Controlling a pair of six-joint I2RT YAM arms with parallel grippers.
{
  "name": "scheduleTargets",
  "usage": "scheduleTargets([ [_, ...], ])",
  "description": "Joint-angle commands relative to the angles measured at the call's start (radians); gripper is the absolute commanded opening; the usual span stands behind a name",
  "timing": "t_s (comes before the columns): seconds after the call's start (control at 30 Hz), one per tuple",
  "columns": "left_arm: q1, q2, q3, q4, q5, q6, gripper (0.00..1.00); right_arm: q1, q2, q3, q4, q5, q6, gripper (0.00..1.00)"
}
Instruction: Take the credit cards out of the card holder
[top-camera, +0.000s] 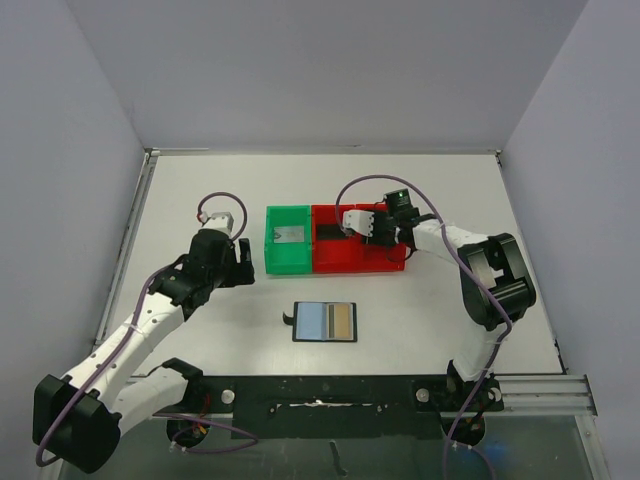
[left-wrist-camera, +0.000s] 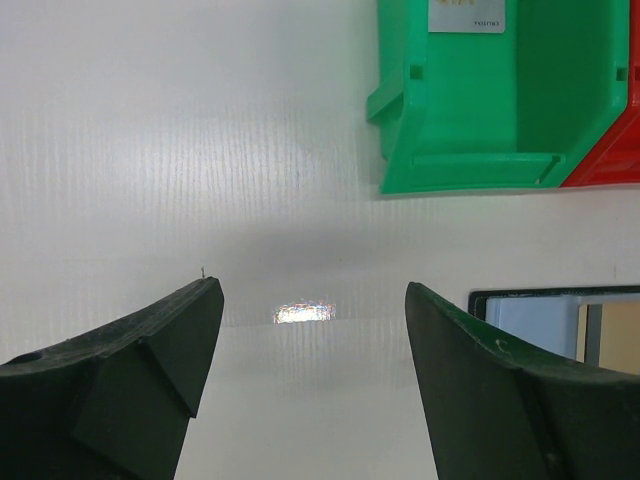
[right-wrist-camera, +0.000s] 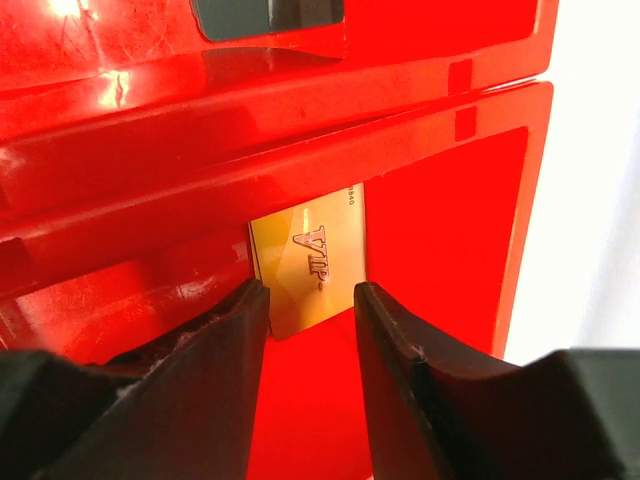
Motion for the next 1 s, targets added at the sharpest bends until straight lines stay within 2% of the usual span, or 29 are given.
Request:
scheduleTargets([
  [0.0,0.005,0.001,0.017,0.054,0.020,0.018,0.72,0.001,-0.047,0.048,0.021,-0.008,0.037,0.41],
  [0.17,0.005,0.003,0.017,0.055,0.028,0.020,0.72,-0.002,-0.103,0.062,0.063,0.002,0.122,0.42],
  [0.37,0.005,-0.006,0.015,0.062,0.038,0.022,0.72,0.011,-0.304,-0.021,0.268,0.026,0.301,0.52],
  [0.5,0.005,-0.026,0.011,0.070,0.051,0.024,0.72,0.025,-0.470,-0.095,0.338,0.064,0.560,0.50],
  [0.57,0.005,-0.038,0.009,0.075,0.056,0.024,0.73,0.026,-0.550,-0.139,0.344,0.061,0.716,0.56],
  [0.67,0.006,-0.058,0.001,0.089,0.073,0.025,0.73,0.026,-0.679,-0.240,0.351,0.092,0.932,0.59],
  [0.8,0.006,-0.080,-0.004,0.098,0.092,0.025,0.73,0.022,-0.836,-0.370,0.338,0.132,1.212,0.81],
  [0.87,0.006,-0.090,-0.007,0.099,0.100,0.023,0.73,0.022,-0.902,-0.410,0.297,0.126,1.338,0.88],
  [0.9,0.006,-0.095,-0.008,0.102,0.108,0.021,0.73,0.021,-0.919,-0.430,0.277,0.134,1.419,0.97],
  [0.97,0.006,-0.105,-0.015,0.114,0.131,0.018,0.74,0.017,-0.968,-0.490,0.256,0.133,1.568,0.98],
])
